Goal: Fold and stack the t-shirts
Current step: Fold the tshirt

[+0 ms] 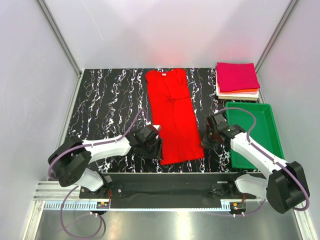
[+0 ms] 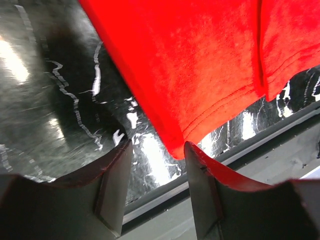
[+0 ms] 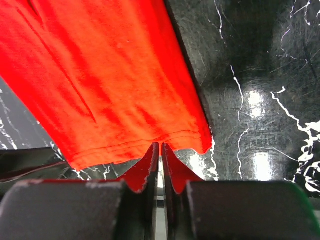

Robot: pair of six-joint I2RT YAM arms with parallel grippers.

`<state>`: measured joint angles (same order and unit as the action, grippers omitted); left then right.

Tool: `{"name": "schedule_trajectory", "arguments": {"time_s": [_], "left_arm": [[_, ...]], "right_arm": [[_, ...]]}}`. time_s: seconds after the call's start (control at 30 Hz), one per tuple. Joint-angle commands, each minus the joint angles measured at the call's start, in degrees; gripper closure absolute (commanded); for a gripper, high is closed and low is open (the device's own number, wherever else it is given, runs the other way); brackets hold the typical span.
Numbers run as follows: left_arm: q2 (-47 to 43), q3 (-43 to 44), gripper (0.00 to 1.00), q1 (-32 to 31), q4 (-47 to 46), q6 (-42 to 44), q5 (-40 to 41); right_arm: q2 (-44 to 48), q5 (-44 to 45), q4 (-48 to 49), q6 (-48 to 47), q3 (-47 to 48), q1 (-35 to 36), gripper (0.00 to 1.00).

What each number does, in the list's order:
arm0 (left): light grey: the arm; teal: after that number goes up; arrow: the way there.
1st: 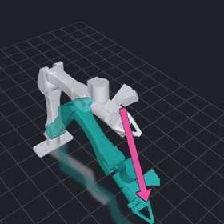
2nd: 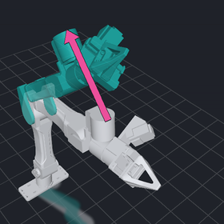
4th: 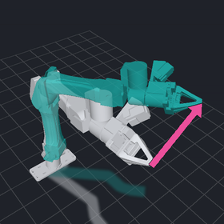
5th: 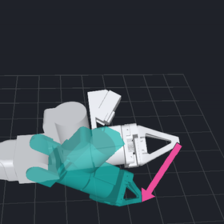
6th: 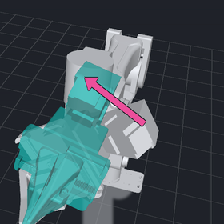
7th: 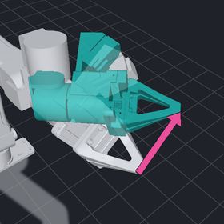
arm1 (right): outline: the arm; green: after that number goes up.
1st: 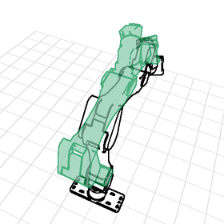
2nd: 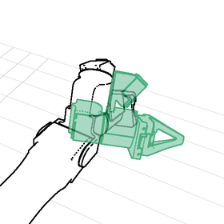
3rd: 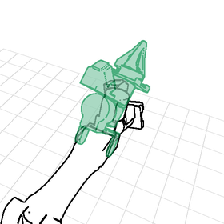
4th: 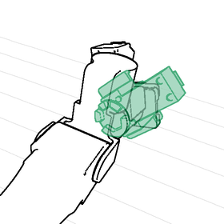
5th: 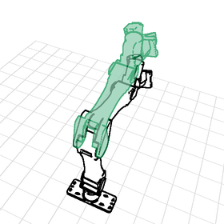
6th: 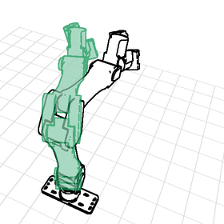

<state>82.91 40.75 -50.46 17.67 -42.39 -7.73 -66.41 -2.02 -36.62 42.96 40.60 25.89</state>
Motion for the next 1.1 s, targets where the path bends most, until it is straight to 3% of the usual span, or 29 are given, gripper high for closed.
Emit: {"name": "schedule_trajectory", "arguments": {"time_s": [0.0, 0.1, 0.13, 0.23, 0.27, 0.57, 0.8, 0.83, 0.93, 1.07], "left_arm": [[2.59, 0.29, 0.51, -1.31, -4.75, -1.2, -0.97], [4.27, 0.21, 0.59, -1.57, -4.75, -1.38, -0.89], [4.45, 0.03, 0.73, -1.49, -4.4, -1.46, -0.54], [2.7, -0.67, 0.96, -1.49, -0.02, -1.73, 3.41], [0.69, -1.02, 1.0, -1.49, 1.39, -1.99, 4.72], [-7.59, -5.07, 1.0, -1.22, 9.57, -4.89, 12.03], [-10.93, -5.51, 0.82, 0.53, 12.65, -5.33, 13.44], [-11.37, -5.51, 0.74, 0.71, 12.82, -5.42, 13.53], [-13.21, -5.51, 0.63, 0.8, 12.56, -5.33, 13.0], [-14.97, -5.16, 0.55, 0.8, 11.77, -5.42, 11.77]], "right_arm": [[1.29, 0.53, -3.45, 0.02, 2.03, 0.65, 0.86], [1.81, 0.35, -3.98, -0.24, 1.33, 0.57, 0.83], [1.99, 0.35, -4.16, -0.24, 1.06, 0.57, 0.82], [1.55, -2.01, -4.42, -0.86, 0.89, 0.65, 0.81], [1.46, -2.54, -4.42, -0.95, 0.62, 0.83, 0.8], [0.76, -6.15, 0.49, 3.44, -2.71, 7.5, 0.67], [-2.32, -5.8, 5.42, 7.22, -5.44, 12.25, 0.64], [-2.14, -5.45, 5.42, 7.49, -5.7, 12.6, 0.64], [-1.35, -5.45, 6.38, 8.37, -7.37, 12.96, 0.64], [-1.88, -5.8, 8.31, 8.63, -8.87, 13.22, 0.64]]}}
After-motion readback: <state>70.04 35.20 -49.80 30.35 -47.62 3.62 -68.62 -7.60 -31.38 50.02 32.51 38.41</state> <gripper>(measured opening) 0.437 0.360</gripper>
